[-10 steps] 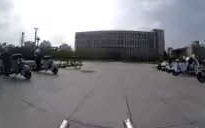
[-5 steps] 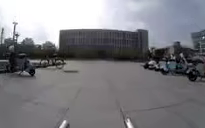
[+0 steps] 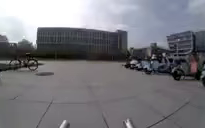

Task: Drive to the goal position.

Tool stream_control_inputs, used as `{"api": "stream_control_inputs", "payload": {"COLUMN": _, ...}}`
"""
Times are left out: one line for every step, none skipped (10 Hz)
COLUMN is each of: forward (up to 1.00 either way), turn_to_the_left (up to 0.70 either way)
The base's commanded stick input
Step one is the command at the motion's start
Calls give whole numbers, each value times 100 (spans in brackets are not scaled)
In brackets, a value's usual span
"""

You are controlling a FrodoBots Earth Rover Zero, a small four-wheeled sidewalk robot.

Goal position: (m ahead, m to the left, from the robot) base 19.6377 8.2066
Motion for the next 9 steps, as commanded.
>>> {"api": "stream_control_inputs", "payload": {"forward": 100, "turn_to_the_left": -40}}
{"api": "stream_control_inputs", "payload": {"forward": 100, "turn_to_the_left": -40}}
{"api": "stream_control_inputs", "payload": {"forward": 100, "turn_to_the_left": -40}}
{"api": "stream_control_inputs", "payload": {"forward": 100, "turn_to_the_left": -40}}
{"api": "stream_control_inputs", "payload": {"forward": 100, "turn_to_the_left": -40}}
{"api": "stream_control_inputs", "payload": {"forward": 100, "turn_to_the_left": -16}}
{"api": "stream_control_inputs", "payload": {"forward": 100, "turn_to_the_left": 0}}
{"api": "stream_control_inputs", "payload": {"forward": 100, "turn_to_the_left": 0}}
{"api": "stream_control_inputs", "payload": {"forward": 100, "turn_to_the_left": 0}}
